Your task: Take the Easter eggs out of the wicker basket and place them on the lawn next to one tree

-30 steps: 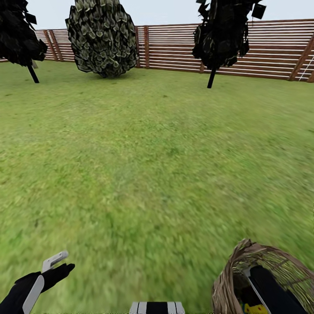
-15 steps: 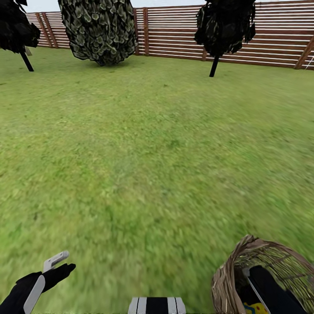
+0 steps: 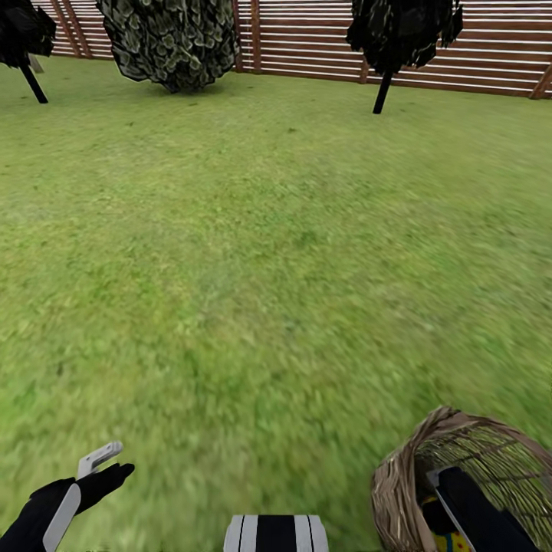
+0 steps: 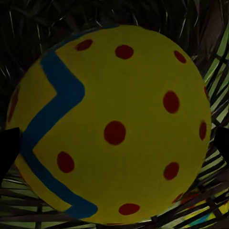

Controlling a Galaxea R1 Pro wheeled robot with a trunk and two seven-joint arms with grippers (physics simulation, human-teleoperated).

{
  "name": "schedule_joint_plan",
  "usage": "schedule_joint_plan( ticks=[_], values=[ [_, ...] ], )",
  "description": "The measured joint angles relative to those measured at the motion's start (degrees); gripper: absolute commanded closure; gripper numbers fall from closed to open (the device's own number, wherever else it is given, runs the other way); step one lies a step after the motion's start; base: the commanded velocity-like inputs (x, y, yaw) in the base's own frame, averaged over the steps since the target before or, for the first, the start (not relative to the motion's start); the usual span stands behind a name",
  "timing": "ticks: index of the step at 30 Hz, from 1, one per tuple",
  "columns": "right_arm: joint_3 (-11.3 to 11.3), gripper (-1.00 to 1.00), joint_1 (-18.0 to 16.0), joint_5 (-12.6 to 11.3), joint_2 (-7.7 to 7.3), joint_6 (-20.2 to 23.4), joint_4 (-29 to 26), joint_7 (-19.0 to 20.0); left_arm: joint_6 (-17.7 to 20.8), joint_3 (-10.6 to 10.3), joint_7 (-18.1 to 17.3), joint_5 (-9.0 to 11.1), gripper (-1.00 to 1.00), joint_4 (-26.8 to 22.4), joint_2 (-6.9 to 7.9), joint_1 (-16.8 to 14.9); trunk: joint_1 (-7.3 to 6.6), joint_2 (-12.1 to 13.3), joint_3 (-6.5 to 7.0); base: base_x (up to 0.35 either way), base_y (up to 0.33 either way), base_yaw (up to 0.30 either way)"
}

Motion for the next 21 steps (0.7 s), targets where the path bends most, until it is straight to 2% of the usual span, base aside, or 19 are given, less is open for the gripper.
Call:
schedule_joint_plan(
  ticks=[6,9,10,21],
  values=[
    [0.1,-1.00,0.0,0.0,0.07,0.0,0.0,0.0,0.0,0.0,0.0,0.0,-1.00,0.0,-0.06,0.0,0.15,-0.1,-1.33,0.000,0.000,0.000],
    [0.2,-1.00,0.0,0.1,0.09,0.0,0.0,0.0,0.0,0.0,0.0,0.0,-1.00,0.0,-0.10,0.0,0.15,-0.1,-1.34,0.000,0.000,0.000],
    [0.2,1.00,0.0,0.0,0.09,-0.1,0.0,0.0,0.0,0.0,0.0,0.0,-1.00,0.0,-0.10,0.0,0.15,-0.1,-1.34,0.000,0.000,0.000],
    [0.1,1.00,0.0,0.0,0.09,0.0,0.0,-0.1,0.0,0.0,0.0,0.0,-1.00,0.0,-0.03,0.0,0.15,-0.1,-1.37,0.000,0.000,0.000]
  ],
)
